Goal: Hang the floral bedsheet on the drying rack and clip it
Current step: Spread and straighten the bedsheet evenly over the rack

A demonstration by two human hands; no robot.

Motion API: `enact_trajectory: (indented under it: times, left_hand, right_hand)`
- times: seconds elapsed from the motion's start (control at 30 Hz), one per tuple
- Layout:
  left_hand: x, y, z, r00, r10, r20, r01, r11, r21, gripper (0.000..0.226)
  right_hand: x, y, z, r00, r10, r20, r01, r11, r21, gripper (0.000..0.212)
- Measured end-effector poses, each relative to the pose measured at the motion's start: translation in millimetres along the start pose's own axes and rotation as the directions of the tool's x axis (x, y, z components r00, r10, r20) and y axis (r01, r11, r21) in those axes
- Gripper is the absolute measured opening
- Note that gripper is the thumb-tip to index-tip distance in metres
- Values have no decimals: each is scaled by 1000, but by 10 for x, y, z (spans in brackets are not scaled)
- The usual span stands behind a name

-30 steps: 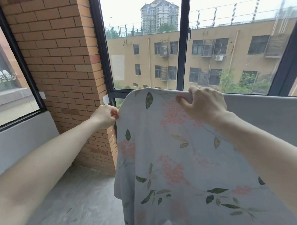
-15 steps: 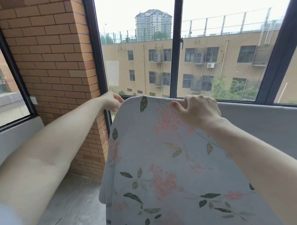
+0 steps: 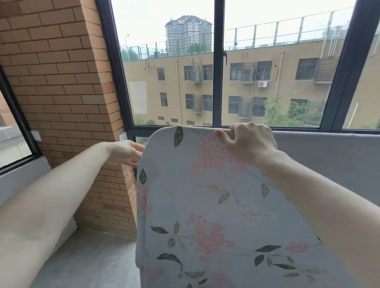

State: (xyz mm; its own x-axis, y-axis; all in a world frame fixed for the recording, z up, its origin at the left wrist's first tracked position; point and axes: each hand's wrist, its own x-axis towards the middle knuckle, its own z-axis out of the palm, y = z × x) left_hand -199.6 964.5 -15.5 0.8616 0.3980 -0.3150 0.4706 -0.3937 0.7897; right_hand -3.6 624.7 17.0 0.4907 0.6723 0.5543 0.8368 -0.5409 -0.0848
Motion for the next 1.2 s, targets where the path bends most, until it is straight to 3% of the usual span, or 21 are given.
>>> enact_trajectory:
  times: [0.1, 0.17, 0.23, 0.33, 0.4, 0.47, 0.53, 0.6, 0.7, 0.8, 0.9, 0.97, 1.03, 1.2]
  left_hand:
    - [-10, 56, 20, 985, 59, -162, -25, 980, 200, 16]
    - [-21, 152, 17, 934, 114, -339, -5, 952, 306, 15]
    - [-19, 259, -3, 855, 159, -494, -12, 958, 287, 19]
    - [34, 373, 48, 759, 196, -621, -92, 976, 196, 13]
    - [94, 382, 128, 788, 155, -595, -61, 982, 176, 10]
    - [93, 360, 184, 923, 36, -384, 21, 990, 143, 19]
    - [50, 377, 165, 970, -59, -238, 98, 982, 159, 29]
    - [29, 500, 139, 940, -40, -339, 86, 989, 122, 26]
    - [-14, 867, 282, 820, 154, -551, -105, 987, 121, 19]
    - [-135, 1217, 646, 822, 372, -431, -300, 926, 229, 27]
    - [-230, 1339, 1070, 820, 503, -274, -275, 766, 581, 32]
    - [-209, 1332, 1266, 743, 612, -273, -212, 601, 771, 37]
    - [-180, 1304, 1345, 680, 667, -304, -184, 557, 810, 40]
    - [-133, 1244, 1281, 669, 680, -300, -171, 534, 828, 42]
  right_hand:
    - [15, 4, -2, 1000, -9, 4, 9, 1000, -14, 55]
    - [30, 4, 4, 1000, -14, 11, 14, 1000, -21, 57]
    - [43, 4, 8, 1000, -18, 13, 18, 1000, -23, 58]
    - [63, 11, 15, 999, -9, 40, 9, 1000, -15, 57]
    - [76, 10, 25, 999, -6, 43, 6, 1000, -15, 57]
    - [83, 14, 28, 999, -4, 40, 5, 1000, -25, 57]
    - [77, 27, 22, 999, -1, 40, 3, 1000, -31, 56]
    - [66, 35, 16, 999, 1, 41, 0, 1000, -30, 55]
    - [44, 31, 28, 999, -1, 36, 2, 999, -35, 55]
    - [32, -3, 45, 1000, -12, 24, 12, 1000, -25, 50]
    - [4, -10, 22, 999, -4, 36, 4, 1000, 0, 41]
    - [-44, 39, -12, 999, 9, 50, -9, 1000, 16, 37]
    - [-104, 134, -58, 998, 28, 57, -30, 999, 40, 35]
    - [-357, 628, -115, 992, 124, -2, -124, 992, 34, 36]
